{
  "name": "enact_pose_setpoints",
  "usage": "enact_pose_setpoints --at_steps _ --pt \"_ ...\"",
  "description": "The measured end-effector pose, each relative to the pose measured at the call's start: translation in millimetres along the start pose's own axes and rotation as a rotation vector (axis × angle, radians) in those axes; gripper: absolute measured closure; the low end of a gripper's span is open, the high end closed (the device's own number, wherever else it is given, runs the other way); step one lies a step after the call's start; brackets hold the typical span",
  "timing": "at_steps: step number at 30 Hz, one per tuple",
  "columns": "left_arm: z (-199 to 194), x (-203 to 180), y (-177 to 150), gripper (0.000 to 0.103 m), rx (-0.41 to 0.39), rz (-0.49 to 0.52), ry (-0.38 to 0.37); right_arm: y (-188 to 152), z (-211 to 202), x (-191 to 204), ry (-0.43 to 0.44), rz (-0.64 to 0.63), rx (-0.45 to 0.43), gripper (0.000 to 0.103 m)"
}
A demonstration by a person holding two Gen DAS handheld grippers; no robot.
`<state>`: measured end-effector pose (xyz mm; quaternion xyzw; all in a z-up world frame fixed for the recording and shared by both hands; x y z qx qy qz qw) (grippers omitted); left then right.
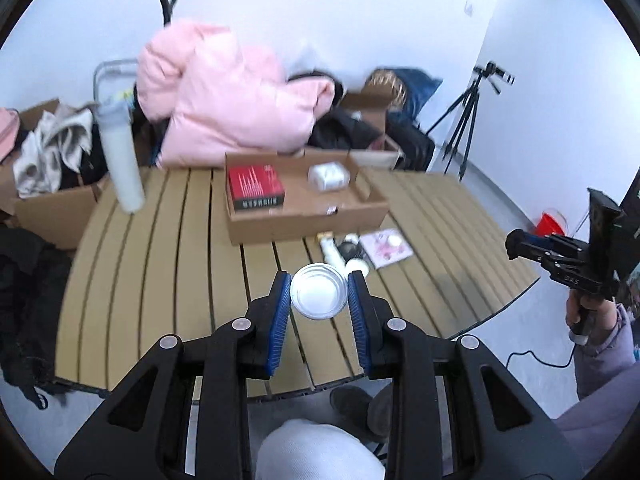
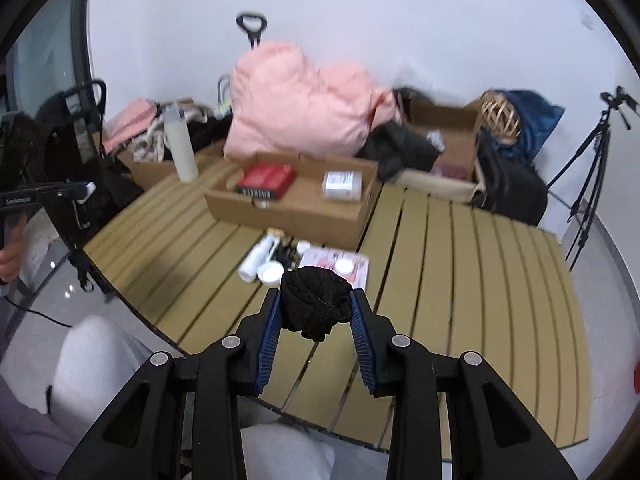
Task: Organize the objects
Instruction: 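Carry the lid and black pouch into the tray and open both grippers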
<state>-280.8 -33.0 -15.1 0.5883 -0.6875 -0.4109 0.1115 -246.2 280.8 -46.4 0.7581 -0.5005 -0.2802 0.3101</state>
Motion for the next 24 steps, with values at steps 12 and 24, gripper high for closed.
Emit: enact_pose_setpoints --at_steps 12,24 --pt "56.5 -36.2 95.2 0.078 0.044 0.026 -0.048 90.0 22.7 6.7 0.187 -0.032 -0.091 0.066" --pt "329.2 18.9 160.2 0.078 0.211 -0.201 0.101 222.3 308.7 -39.9 0.214 0.089 0.120 0.066"
Point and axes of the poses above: each gripper's, at about its wrist camera, not at the fingertips, and z roughly the way its jaws point, x to its left, y to its top, the point moved 7 cm from there along z, roughly the way its jaws point, and after that the axes turned 10 degrees about -z, right-handed, at the moved point
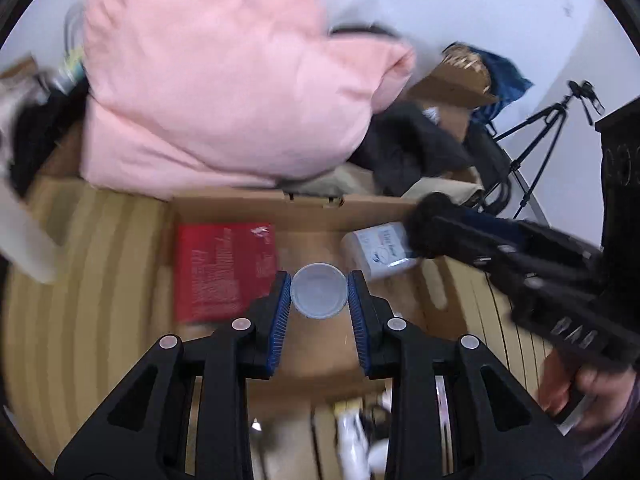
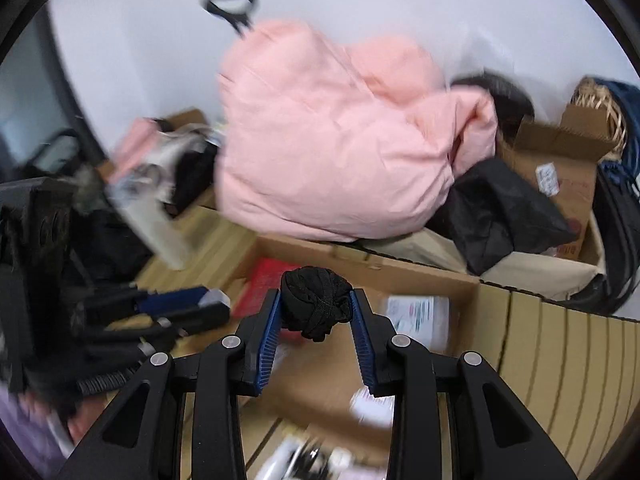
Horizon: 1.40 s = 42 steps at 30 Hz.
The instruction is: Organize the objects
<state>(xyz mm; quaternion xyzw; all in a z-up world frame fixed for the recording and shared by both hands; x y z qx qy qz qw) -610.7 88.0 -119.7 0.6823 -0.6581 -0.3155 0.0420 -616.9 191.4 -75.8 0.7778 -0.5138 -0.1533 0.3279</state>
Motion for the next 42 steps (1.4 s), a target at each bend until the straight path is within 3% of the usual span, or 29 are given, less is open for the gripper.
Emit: enact_pose_setpoints --at_steps 2,4,7,9,11,14,15,16,21,26,28,32,33,37,39,42 --pt "35.3 10.7 4.5 0.078 0.027 -0.030 0.037 -4.3 37.3 -10.1 -0.005 0.031 0.034 0.066" --pt "65.5 20.0 7.2 0.078 0.049 -0.060 0.029 -9.9 67.9 -24.0 -0.009 0.079 0.046 0.066" --pt "83.2 27.8 4.9 0.074 0.070 -0.081 0.046 -16.2 97.0 -40.6 0.019 0.150 0.059 0.064" --pt "83.2 27.6 2.9 0.056 0.050 -0.055 0.055 -16.6 108.2 -47.8 -0.001 0.160 0.075 0.062" --pt "71.0 22.4 1.8 0.047 0.007 -0.007 0.047 -17.8 115.4 -53.4 -0.030 0.164 0.085 0.061" --pt "49.7 18.0 5.5 0.044 -0.025 0.035 0.030 -14.6 105.2 -52.7 -0.042 0.160 0.048 0.056" --pt "36.7 19.5 6.4 0.041 -0.038 0.036 0.039 -11.5 101.2 -52.3 -0.050 0.152 0.037 0.045" --pt "28.6 19.1 10.0 0.041 -0.045 0.029 0.039 -8.0 91.8 -51.5 -0.055 0.151 0.019 0.041" --pt "-47.0 26.7 -5.3 0.033 -0.072 0.039 0.069 -11.9 32.4 -31.0 -0.023 0.106 -0.028 0.040" --pt "-155.6 34.8 -55.6 0.024 -0.214 0.143 0.218 -52.5 -70.6 6.1 -0.001 0.001 -0.076 0.038" --pt "-190.6 40.1 -76.4 0.024 -0.276 0.140 0.262 -75.4 -121.1 23.2 -0.007 -0.033 -0.108 0.031" --pt "-251.5 44.9 -138.6 0.022 -0.305 0.128 0.250 -119.8 -200.7 56.8 -0.042 -0.077 -0.158 0.026" --pt "-259.6 46.1 -146.9 0.016 -0.304 0.126 0.246 -129.3 -213.1 62.9 -0.066 -0.086 -0.155 0.018" --pt "-309.6 48.9 -205.2 0.007 -0.350 0.115 0.230 -171.4 -263.3 86.6 -0.179 -0.099 -0.146 0.018" --pt "-329.5 52.0 -229.4 0.000 -0.386 0.097 0.219 -192.7 -283.1 102.6 -0.169 -0.096 -0.147 0.018" --pt "-355.3 60.6 -263.2 0.000 -0.425 0.043 0.174 -231.6 -294.8 127.7 -0.141 -0.118 -0.079 0.018"
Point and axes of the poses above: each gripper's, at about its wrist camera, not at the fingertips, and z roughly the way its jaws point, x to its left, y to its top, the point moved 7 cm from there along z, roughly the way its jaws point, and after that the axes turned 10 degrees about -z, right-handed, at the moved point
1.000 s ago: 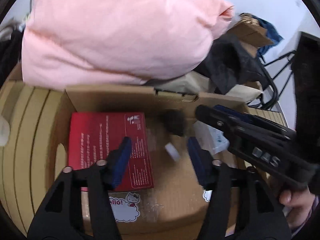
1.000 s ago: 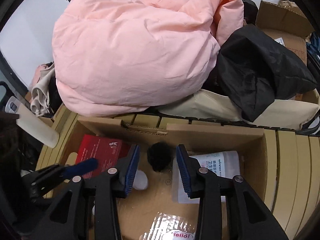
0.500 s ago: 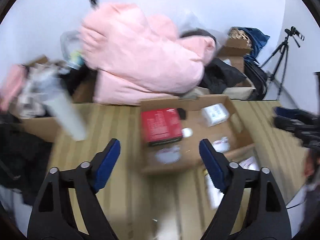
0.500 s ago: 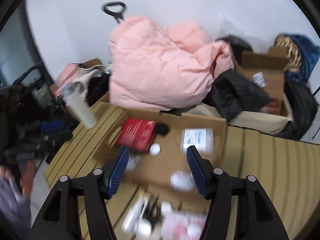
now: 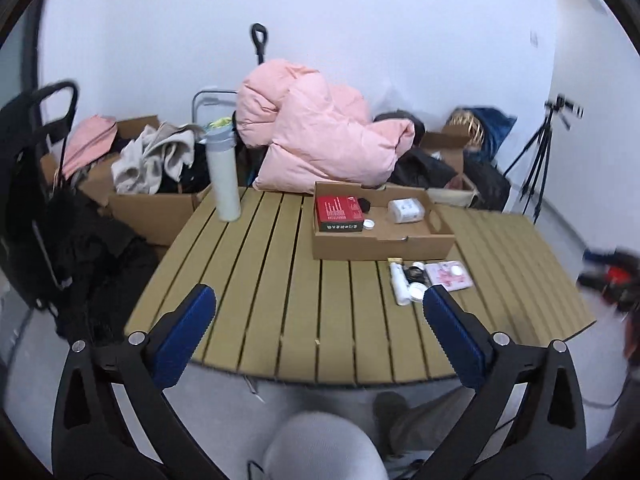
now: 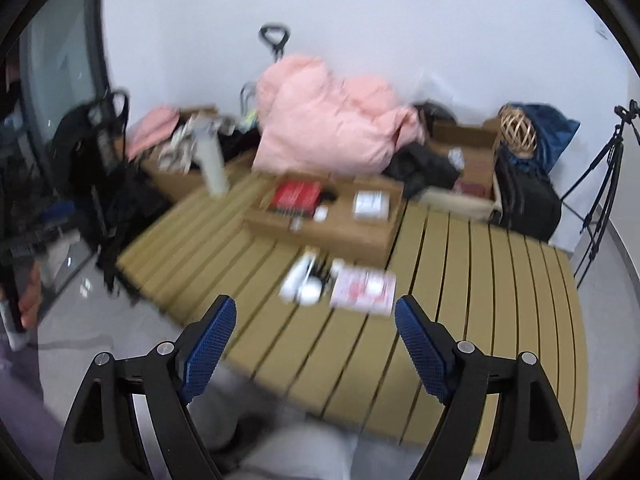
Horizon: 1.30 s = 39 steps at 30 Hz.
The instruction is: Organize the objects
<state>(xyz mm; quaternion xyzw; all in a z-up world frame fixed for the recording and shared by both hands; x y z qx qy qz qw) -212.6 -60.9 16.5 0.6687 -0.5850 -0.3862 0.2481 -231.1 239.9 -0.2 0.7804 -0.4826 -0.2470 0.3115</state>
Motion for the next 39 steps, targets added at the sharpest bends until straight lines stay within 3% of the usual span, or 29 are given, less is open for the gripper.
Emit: enact_pose_setpoints --at_steps 2,4,6,10,20,22,25,30,31,33,36,39 --pt "-8.9 5.2 -9.7 0.000 0.009 -0.006 0.009 -20.3 -9.8 13.7 -0.012 -0.022 0.021 0.018" --pt "-6.8 9.9 -14.6 0.000 -0.015 0.017 0.088 -32.4 -12.9 21.3 0.024 -0.009 0.004 0.018" --pt "1.5 9.8 -20.4 0.000 0.003 0.034 0.132 -46.7 -2.5 21.3 0.008 0.021 0.044 0.018" --pt "8.5 2.1 -30.2 0.000 0.053 -0.017 0.058 -66.8 9.1 21.3 -0.046 0.057 0.099 0.018" --pt "44.5 -14.6 -53.1 0.000 0.163 0.001 0.044 -74.1 13.8 5.8 -0.070 0.115 0.077 0.018" --pt "61.3 -23.3 -54.0 0.000 0.191 0.009 0.033 -75.6 23.4 0.4 -0.123 0.093 0.100 0.018" --pt "100.4 -55.1 -48.3 0.000 0.237 0.044 -0.096 -74.8 43.0 -4.7 -0.084 0.102 0.101 0.018" --pt "212.6 -96.1 -54.7 0.001 0.416 0.092 -0.092 -67.3 89.3 -21.6 -0.051 0.162 0.089 0.021" --pt "229.4 -101.9 -57.1 0.002 0.443 0.097 -0.103 -66.5 100.0 -23.3 -0.049 0.173 0.095 0.029" --pt "262.7 -112.7 -62.9 0.009 0.472 0.117 -0.102 -63.8 119.9 -26.9 -0.034 0.192 0.104 0.041" --pt "307.0 -123.9 -74.4 0.032 0.520 0.145 -0.106 -57.2 155.5 -26.1 0.018 0.186 0.112 0.047" --pt "333.3 -124.6 -85.8 0.045 0.577 0.081 -0.124 -52.0 190.3 -21.1 0.066 0.166 0.135 0.055"
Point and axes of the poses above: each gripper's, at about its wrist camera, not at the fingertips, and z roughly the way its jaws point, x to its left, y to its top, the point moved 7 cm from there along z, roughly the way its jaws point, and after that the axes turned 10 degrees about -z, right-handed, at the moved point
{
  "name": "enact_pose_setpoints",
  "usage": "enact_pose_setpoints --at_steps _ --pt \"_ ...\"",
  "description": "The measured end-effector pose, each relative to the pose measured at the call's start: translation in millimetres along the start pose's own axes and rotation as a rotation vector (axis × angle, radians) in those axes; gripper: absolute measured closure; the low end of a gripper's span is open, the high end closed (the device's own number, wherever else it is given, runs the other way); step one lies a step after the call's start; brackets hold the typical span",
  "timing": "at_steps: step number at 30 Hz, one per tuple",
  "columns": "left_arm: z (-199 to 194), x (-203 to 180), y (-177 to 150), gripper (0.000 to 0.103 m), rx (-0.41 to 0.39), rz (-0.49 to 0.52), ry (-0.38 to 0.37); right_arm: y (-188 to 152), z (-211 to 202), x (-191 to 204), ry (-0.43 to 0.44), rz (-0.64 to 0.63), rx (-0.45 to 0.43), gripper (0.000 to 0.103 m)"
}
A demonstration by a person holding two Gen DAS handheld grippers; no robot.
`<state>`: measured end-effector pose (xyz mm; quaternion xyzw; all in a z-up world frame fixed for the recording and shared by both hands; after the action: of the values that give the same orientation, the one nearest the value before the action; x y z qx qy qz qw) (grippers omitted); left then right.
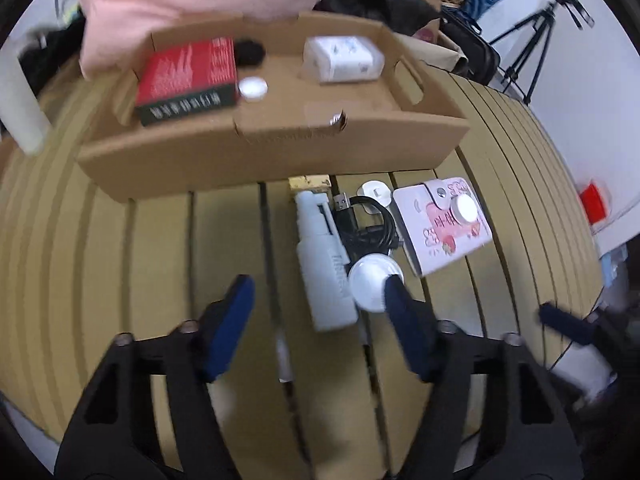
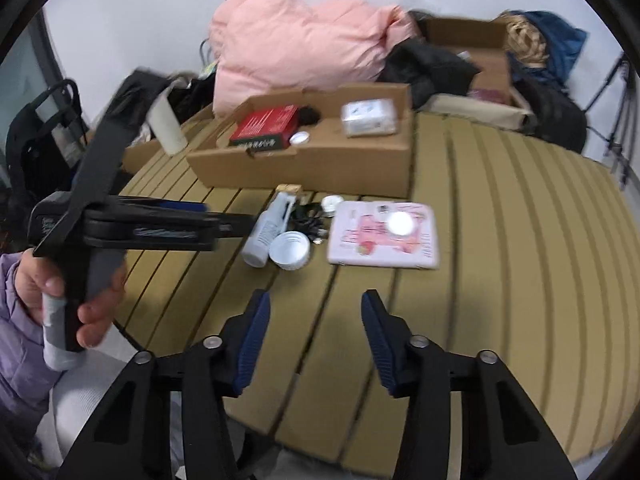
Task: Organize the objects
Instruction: 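Grasp the white spray bottle with the left gripper while the right grasps a white lid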
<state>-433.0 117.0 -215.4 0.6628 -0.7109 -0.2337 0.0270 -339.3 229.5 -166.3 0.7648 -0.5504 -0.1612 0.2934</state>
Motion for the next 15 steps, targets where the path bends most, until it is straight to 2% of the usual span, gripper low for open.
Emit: enact_pose_setpoints --at_steps 5,7,8,11,15 --pt "29.1 9.1 -6.3 0.051 0.045 -0.011 0.018 10.1 46.3 5.2 0.061 0.010 0.030 0.061" --pt "25.1 11.3 -5.9 0.068 0.021 -0.004 -0.001 16.7 57.9 7.8 0.082 0.017 0.028 0.064" --pt "24.9 16.2 -7.5 0.079 0.049 -0.026 -0.022 19.2 61.3 8.4 0.085 0.018 0.027 0.066" --pt "19.2 30.4 -9.1 0.079 0.050 -0.094 -0.073 29.8 76.7 12.8 0.081 -0.005 0.030 0.069" --pt "12.2 51.6 -7.9 0.079 0.021 -0.145 -0.015 37.7 94.0 17.4 0.042 -0.056 0.049 0.071"
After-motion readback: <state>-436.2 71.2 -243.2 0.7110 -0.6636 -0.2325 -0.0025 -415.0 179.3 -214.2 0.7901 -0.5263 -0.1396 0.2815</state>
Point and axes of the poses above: each gripper's, at about its wrist camera, not at the fingertips, and z roughly the way its jaws point, x to its left, y to its top, the point moved 7 cm from there along z, roughly the way its jaws point, and after that the axes turned 10 degrees about -z, right-handed, at the moved point
